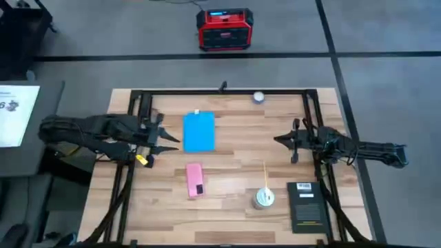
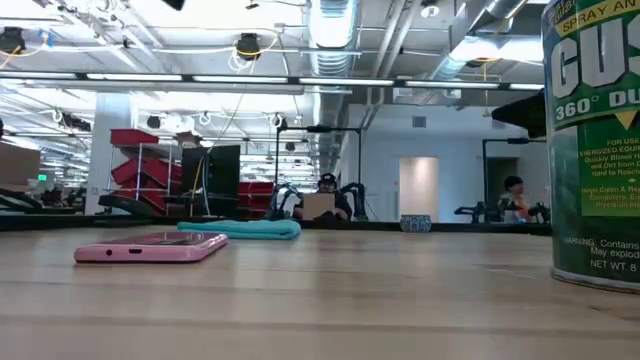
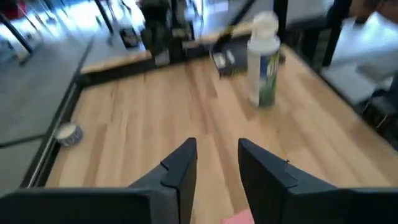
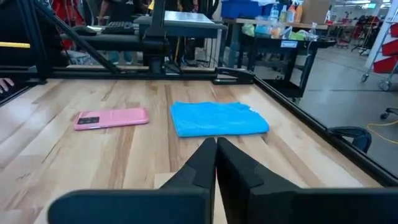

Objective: Apply microfiber cloth
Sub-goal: Spray the device using the spray bottle

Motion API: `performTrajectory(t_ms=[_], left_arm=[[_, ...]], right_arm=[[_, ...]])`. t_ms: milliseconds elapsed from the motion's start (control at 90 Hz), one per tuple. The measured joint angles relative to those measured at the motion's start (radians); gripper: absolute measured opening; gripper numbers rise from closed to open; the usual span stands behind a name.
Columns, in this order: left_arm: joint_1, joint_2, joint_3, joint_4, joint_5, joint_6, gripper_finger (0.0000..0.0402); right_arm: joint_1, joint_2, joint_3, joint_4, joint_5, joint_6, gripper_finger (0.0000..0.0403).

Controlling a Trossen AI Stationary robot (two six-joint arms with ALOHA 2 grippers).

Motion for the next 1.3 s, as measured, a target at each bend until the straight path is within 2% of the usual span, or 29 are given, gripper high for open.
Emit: performTrajectory(t_ms=[89, 222, 278, 411, 944, 1189, 1300], left_arm=[[0.0, 0.09, 0.039, -0.057, -0.001, 0.032, 0.0078], [0.0, 0.194, 0.054, -0.154, 0.0, 0.043, 0.0021], [-0.002, 0.222, 0.054, -0.168, 0.033, 0.04, 0.0008], [-0.007, 0.286, 0.058, -0.146, 0.108, 0.008, 0.0003], [-0.06, 0.566, 0.051, -0.082, 0.093, -0.024, 0.0], [-0.061, 0.599, 0.01, -0.176, 0.068, -0.124, 0.0], [-0.064, 0.599, -0.004, -0.156, 0.058, -0.154, 0.0]], right_arm=[[0.0, -0.001, 0.002, -0.002, -0.033, 0.0, 0.0], [0.0, -0.001, 0.04, -0.062, -0.04, 0.0, 0.0], [0.0, -0.001, 0.061, -0.099, -0.04, 0.0, 0.0], [0.0, -0.001, 0.112, -0.165, -0.04, -0.002, 0.0], [0.0, -0.001, 0.153, -0.211, -0.06, -0.009, 0.0], [0.0, -0.001, 0.153, -0.21, -0.063, -0.008, 0.0], [0.0, -0.001, 0.153, -0.21, -0.063, -0.008, 0.0]])
